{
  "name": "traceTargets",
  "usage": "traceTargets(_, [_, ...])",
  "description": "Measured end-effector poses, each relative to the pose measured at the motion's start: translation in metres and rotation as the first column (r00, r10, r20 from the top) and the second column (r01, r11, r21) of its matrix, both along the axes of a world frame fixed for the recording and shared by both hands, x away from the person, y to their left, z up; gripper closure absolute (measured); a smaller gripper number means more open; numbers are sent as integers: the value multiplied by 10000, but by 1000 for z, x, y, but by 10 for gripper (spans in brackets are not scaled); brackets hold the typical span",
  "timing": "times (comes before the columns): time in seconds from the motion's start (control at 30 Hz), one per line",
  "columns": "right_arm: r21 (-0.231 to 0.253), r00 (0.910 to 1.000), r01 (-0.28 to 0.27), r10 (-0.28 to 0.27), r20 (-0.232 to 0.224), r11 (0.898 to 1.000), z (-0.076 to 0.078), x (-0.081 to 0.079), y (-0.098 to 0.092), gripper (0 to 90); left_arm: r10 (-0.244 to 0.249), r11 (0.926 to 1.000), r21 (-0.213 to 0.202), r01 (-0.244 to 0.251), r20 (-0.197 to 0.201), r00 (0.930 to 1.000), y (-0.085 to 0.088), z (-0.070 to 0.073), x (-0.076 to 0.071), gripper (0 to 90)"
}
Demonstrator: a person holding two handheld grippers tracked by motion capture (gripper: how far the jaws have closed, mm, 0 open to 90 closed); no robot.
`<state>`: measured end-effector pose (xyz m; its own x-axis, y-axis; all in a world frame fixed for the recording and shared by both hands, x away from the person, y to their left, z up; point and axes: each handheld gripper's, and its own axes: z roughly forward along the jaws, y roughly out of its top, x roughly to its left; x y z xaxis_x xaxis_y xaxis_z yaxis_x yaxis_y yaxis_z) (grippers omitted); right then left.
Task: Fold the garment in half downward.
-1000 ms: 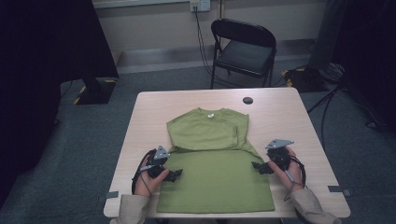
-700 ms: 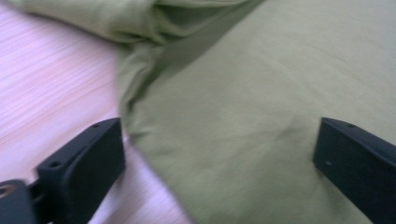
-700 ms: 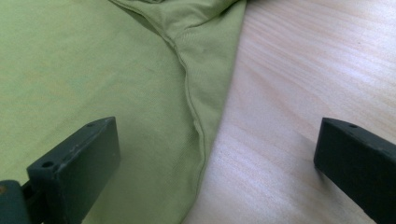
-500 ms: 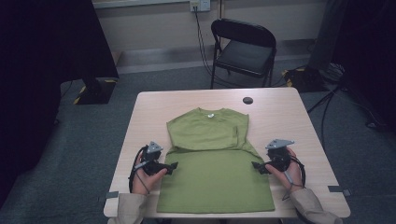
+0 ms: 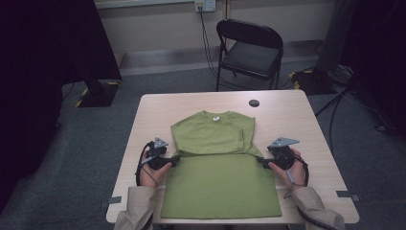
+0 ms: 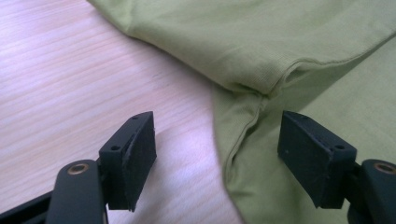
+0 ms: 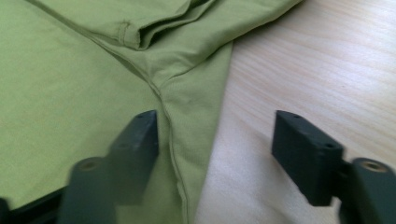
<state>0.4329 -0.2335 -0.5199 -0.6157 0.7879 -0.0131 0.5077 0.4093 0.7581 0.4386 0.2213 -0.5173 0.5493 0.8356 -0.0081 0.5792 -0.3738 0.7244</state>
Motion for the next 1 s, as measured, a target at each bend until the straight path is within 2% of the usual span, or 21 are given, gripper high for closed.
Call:
traceTargets(0.07, [154, 9997, 249, -248, -18, 9996, -1, 1, -1, 370, -103, 9999, -129, 104, 31, 9999, -1, 0, 1, 296])
traceTargets(0.17, [230, 9997, 247, -246, -46, 9994, -1, 1, -1, 418, -174, 9996, -210, 178, 154, 9997, -1, -1, 3, 341])
traceTargets(0.27, [252, 9998, 177, -177, -17, 9995, -1, 1, -1, 483, 199, 9994, -290, -195, 142, 9997, 1, -1, 3, 389])
traceTargets(0.4, [339, 9998, 190, -190, 0, 9992, -1, 1, -1, 580, -7, 9993, -375, 13, 145, 9999, 3, 1, 2, 591])
traceTargets(0.5, [438, 9996, 263, -262, -43, 9987, -1, 1, -1, 665, 133, 9983, -573, -141, -143, 9998, 5, 2, 1, 771])
traceTargets(0.57, [498, 9997, 244, -240, -91, 9985, -1, 1, -1, 731, 79, 9976, -682, -94, -231, 9997, 5, 2, 1, 839])
traceTargets(0.6, [523, 9997, 225, -218, -139, 9984, 0, 1, 0, 761, -31, 9986, -519, 21, -190, 9998, 3, 3, 0, 862])
traceTargets(0.7, [579, 9998, 101, -92, -148, 9983, -1, -1, 1, 827, -90, 9992, -391, 74, -389, 9992, 3, 5, -1, 880])
traceTargets(0.83, [538, 9998, -28, 38, -174, 9985, 0, -2, 1, 852, -45, 9989, -463, 21, -516, 9987, 6, 6, -4, 885])
traceTargets(0.93, [531, 9995, -171, 185, -254, 9984, 1, -4, 1, 857, -143, 9993, -364, 126, -462, 9988, 7, 6, -8, 887])
traceTargets(1.0, [583, 9992, -247, 265, -307, 9980, 1, -6, 1, 858, -124, 9990, -438, 104, -463, 9988, 7, 6, -11, 887])
